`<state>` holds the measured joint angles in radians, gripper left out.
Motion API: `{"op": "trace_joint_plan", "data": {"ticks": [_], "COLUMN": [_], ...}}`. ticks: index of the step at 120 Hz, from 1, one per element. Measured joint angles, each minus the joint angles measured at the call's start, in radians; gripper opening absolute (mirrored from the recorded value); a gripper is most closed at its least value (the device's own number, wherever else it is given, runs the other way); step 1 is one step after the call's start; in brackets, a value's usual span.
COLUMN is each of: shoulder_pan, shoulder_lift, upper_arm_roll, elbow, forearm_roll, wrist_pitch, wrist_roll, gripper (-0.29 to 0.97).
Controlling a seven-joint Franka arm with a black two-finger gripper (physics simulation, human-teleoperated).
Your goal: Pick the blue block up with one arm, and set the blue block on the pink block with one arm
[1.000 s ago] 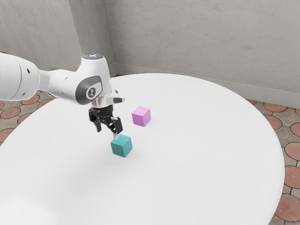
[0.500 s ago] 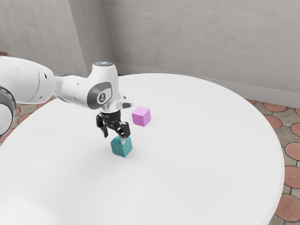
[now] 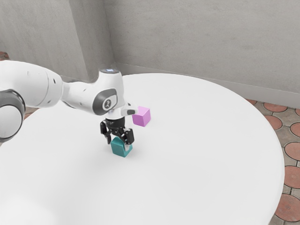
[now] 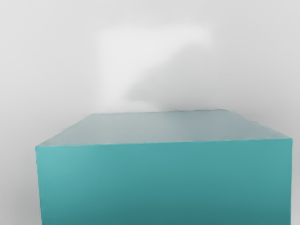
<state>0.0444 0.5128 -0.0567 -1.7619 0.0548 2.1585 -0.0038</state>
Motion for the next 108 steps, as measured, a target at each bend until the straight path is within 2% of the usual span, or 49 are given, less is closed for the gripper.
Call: {"op": "trace_joint_plan", "data": {"ticks": [66, 77, 90, 108], "shoulder_pan": [-0.001, -0.001, -0.001, 0.0], "shoulder_lift": [0.049, 0.051, 0.052, 0.051], "upper_arm_roll": [-0.002, -0.004, -0.005, -0.005], "elbow": [0.034, 0.039, 0.039, 0.041], "forearm_roll": [-0.003, -0.004, -0.005, 0.001], "wrist_pitch": [0.021, 0.025, 0.027, 0.03], "wrist_roll": [-0.004, -0.003, -0.002, -0.008], "gripper": [0.67, 0.59, 0.44, 0.4]}}
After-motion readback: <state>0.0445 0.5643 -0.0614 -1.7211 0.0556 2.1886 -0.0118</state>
